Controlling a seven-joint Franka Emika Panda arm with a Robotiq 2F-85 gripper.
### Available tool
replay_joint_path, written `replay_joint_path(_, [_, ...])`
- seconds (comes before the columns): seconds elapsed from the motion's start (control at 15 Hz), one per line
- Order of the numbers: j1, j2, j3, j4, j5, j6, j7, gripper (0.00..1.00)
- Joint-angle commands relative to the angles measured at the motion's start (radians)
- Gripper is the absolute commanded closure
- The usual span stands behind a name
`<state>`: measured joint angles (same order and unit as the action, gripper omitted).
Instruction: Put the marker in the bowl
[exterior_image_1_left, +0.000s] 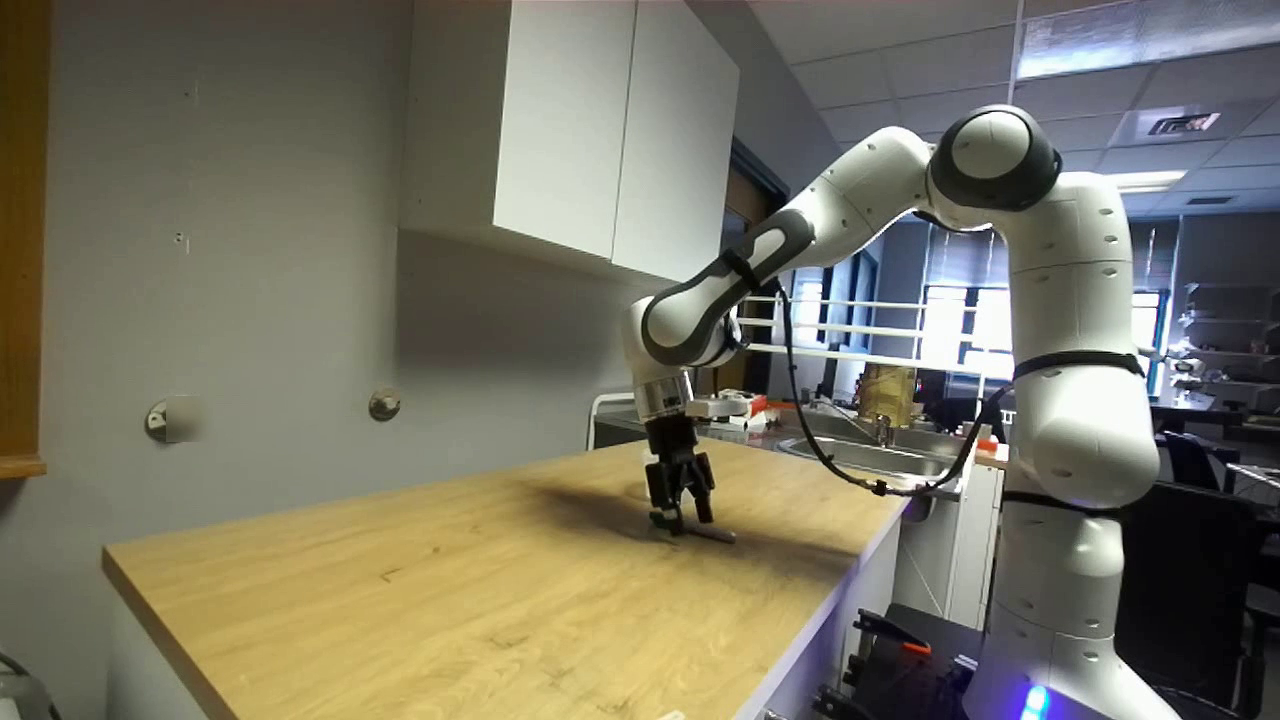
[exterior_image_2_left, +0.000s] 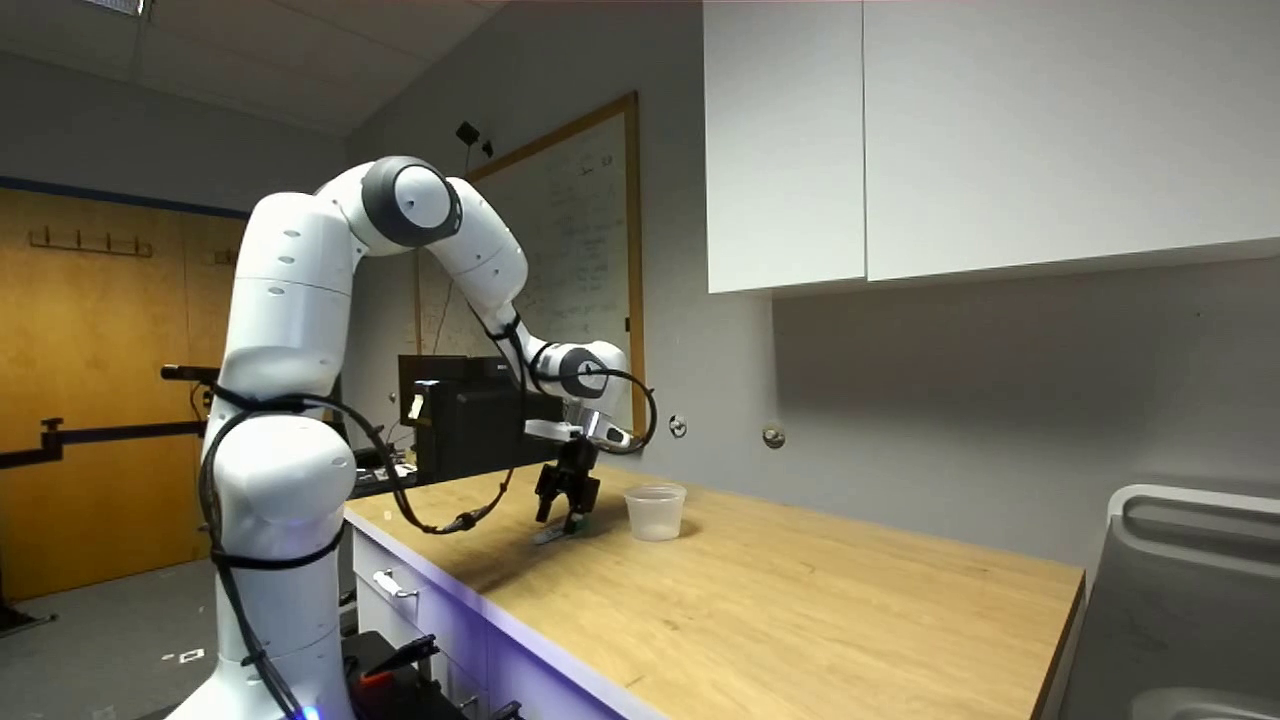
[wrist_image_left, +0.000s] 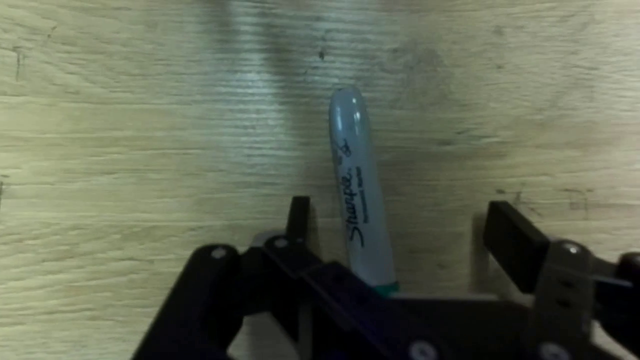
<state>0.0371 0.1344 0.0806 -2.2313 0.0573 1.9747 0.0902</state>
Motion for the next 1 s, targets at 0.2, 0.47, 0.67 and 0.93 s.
replay_joint_path(0.2, [0.006,0.027,-0.014,0.057,0.000,-0.066,-0.014,0.63])
replay_joint_path(0.47, [0.008,0.020,-0.015,0.072,-0.009,-0.086,-0.008,0.92])
replay_joint_path(0.67, [0.019,0.002,-0.011,0.092,-0.040,-0.109,0.016,0.90])
replay_joint_path(0.93, [0.057,-0.058,0.006,0.143,-0.131,-0.141,0.045,0.90])
